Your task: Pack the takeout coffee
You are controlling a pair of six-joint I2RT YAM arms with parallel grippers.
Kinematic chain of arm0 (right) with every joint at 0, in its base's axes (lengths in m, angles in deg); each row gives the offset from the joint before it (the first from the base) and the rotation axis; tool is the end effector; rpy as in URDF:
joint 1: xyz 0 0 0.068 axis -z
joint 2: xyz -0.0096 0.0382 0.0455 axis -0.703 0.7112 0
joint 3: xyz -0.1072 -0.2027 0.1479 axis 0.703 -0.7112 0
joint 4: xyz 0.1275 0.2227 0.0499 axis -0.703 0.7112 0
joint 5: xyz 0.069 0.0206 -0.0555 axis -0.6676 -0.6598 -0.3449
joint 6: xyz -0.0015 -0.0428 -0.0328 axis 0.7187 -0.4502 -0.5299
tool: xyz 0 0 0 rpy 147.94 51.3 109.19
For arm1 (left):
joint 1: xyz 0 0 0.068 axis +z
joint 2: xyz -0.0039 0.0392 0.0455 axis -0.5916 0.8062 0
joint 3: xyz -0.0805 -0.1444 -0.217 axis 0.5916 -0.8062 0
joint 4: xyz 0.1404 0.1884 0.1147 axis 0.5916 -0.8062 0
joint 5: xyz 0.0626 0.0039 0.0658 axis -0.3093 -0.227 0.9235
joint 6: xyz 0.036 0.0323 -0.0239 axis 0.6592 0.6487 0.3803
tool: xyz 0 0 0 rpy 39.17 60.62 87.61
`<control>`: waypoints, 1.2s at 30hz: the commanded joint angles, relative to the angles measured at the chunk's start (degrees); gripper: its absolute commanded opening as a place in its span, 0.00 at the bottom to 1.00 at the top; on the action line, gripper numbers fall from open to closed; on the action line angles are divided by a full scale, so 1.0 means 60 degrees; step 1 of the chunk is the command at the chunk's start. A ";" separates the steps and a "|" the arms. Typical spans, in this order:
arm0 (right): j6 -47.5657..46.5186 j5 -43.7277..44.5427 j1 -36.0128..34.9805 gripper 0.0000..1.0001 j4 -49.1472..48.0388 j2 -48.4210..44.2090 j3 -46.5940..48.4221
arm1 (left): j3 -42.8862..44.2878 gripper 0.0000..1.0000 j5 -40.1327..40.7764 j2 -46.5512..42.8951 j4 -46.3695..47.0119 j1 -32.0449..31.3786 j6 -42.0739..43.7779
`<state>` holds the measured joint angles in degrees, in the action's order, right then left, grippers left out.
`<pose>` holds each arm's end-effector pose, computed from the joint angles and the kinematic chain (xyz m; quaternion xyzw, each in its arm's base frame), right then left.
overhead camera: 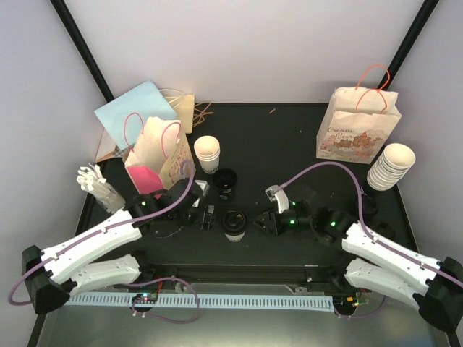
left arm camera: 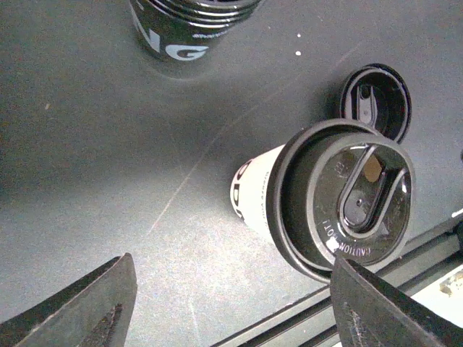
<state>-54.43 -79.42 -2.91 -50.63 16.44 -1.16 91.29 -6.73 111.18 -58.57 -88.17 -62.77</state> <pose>0.1164 0.1486 0.2262 -0.1905 0.8589 0.4269 0.2091 0.1139 -0.1442 0.2728 0.0965 0.9511 -0.2055 0.2093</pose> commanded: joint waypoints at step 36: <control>0.0551 0.1205 -0.0722 0.36 -0.0314 0.1623 0.0512 | -0.1929 0.28 -0.3381 0.0662 0.3953 0.1838 0.0634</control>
<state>-51.41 -72.49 -7.06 -50.87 25.44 0.86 79.99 -25.55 114.72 -37.02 -77.57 -59.75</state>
